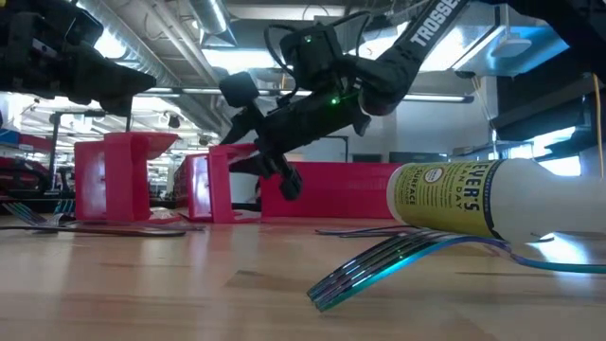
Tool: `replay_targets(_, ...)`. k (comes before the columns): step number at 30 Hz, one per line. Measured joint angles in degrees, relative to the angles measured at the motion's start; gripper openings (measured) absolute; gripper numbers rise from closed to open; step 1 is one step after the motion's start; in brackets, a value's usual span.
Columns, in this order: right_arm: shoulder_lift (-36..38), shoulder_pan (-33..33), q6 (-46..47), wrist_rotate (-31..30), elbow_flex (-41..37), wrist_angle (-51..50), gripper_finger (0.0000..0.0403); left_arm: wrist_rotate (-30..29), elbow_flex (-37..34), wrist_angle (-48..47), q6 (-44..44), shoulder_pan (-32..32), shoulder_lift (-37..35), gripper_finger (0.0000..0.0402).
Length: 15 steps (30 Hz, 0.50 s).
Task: Sort silverware
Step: Prepare the red bins
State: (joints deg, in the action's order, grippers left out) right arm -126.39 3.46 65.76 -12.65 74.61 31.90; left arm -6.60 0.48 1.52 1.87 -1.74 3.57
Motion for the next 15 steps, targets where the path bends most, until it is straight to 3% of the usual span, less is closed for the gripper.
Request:
replay_targets(4,0.0,0.0,0.6,2.5,0.0,2.3,0.0013,0.0,0.0,0.0,0.0,0.0,0.0,0.0001)
replay_targets(15,0.1,1.6,-0.6,4.6,-0.1,8.8,0.0003,0.0,0.0,0.0,0.0,0.0,0.0,0.0001)
